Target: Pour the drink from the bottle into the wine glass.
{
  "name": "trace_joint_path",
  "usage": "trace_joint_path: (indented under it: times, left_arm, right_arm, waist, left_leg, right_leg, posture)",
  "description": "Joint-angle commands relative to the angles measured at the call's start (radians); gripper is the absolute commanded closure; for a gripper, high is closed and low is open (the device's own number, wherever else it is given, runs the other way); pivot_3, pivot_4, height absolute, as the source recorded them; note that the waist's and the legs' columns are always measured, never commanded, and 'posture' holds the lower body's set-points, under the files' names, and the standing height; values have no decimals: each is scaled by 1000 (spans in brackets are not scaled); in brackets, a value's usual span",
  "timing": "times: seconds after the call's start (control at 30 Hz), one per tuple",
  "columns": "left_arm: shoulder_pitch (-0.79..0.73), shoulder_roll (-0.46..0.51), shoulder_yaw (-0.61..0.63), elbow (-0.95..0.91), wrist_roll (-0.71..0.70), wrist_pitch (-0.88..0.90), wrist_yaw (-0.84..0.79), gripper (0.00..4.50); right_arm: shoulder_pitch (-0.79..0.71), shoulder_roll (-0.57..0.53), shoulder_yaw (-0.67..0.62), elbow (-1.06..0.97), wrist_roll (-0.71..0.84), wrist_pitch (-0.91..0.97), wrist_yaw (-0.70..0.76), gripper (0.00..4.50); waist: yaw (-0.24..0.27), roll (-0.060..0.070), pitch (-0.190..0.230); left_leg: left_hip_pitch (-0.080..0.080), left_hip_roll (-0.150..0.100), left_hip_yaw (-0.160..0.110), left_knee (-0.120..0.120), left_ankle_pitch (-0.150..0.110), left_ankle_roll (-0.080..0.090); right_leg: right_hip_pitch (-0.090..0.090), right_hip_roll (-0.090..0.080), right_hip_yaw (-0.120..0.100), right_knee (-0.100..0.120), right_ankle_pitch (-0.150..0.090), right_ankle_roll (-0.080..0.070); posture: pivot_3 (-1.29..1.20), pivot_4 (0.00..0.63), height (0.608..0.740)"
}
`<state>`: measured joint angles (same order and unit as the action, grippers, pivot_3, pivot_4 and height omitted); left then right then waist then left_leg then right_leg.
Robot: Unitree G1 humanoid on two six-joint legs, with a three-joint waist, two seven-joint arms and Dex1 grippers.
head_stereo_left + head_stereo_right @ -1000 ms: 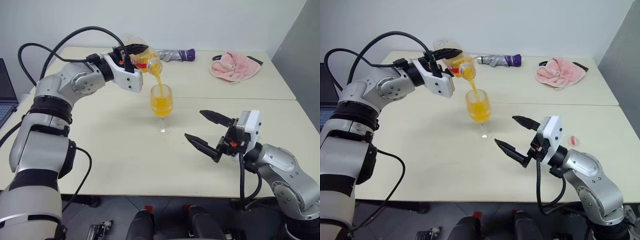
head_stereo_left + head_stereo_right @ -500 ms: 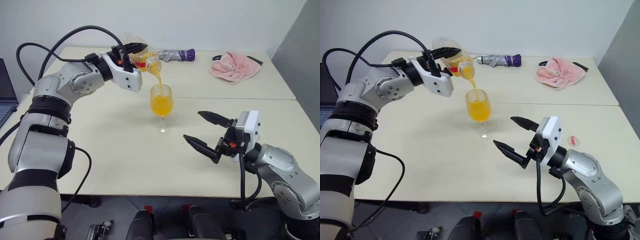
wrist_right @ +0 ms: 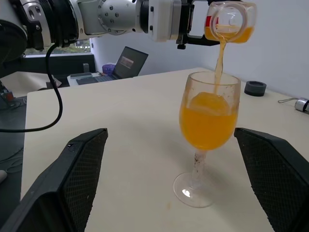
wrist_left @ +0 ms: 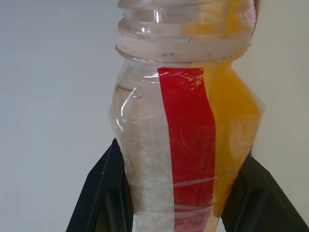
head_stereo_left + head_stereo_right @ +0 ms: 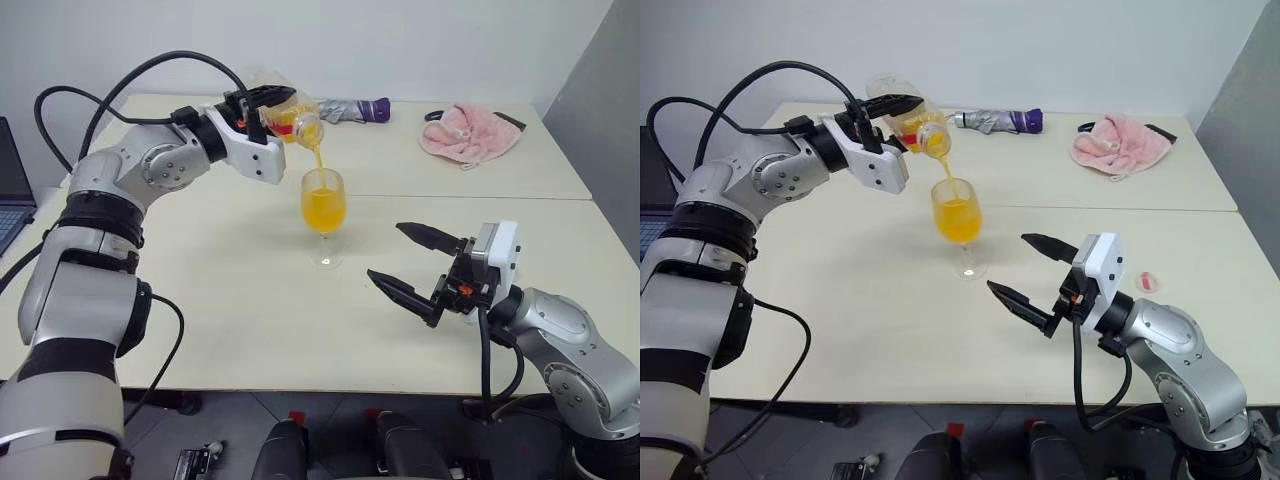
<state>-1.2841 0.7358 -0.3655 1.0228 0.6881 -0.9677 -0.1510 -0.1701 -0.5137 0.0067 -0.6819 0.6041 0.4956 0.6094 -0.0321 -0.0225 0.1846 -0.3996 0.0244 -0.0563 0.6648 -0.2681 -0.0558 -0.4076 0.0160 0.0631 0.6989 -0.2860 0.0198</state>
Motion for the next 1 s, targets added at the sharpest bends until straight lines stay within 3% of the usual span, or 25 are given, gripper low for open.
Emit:
trace_joint_path:
  times: [0.03,0.4,0.53,0.7,0.87,1.0]
  left_arm:
    - [14,-18,41,-39,-94,8,-43,2721]
    - [153,-96,149,-175,-426,172,-325,2721]
    - [222,-141,234,-314,-609,395,-434,2721]
    - [388,-151,409,-527,-838,830,-441,2723]
    - [570,-135,536,-688,-934,1087,-401,2735]
    - [686,-115,608,-725,-964,1154,-385,2735]
  right_arm:
    - [-13,-7,0,-33,9,-6,5,0]
    - [-31,-9,9,-29,8,-7,6,0]
    - [-48,-18,15,-29,6,0,11,0]
    - [-86,-51,47,-25,39,50,52,0]
    - [-139,-81,107,8,22,100,90,0]
    - [-181,-85,135,44,4,96,131,0]
  waist:
    - [0,0,0]
    - [0,0,0]
    - [-1,0,0]
    - [-16,0,0]
    - [-26,0,0]
    - [-23,0,0]
  left_leg:
    - [0,0,0,0,0,0]
    - [0,0,0,1,0,0]
    - [0,0,-1,2,0,0]
    - [2,2,0,2,0,0]
    - [3,2,-1,3,0,0]
    - [2,3,-2,7,0,0]
  right_leg:
    - [0,0,0,0,0,0]
    - [0,0,0,1,0,0]
    - [0,0,0,2,0,0]
    - [0,0,1,4,0,0]
    - [0,0,1,6,0,0]
    - [0,0,0,9,0,0]
  posture:
    - [0,150,740]
    - [0,150,740]
    - [0,150,740]
    - [0,150,740]
    - [0,150,740]
    - [0,150,740]
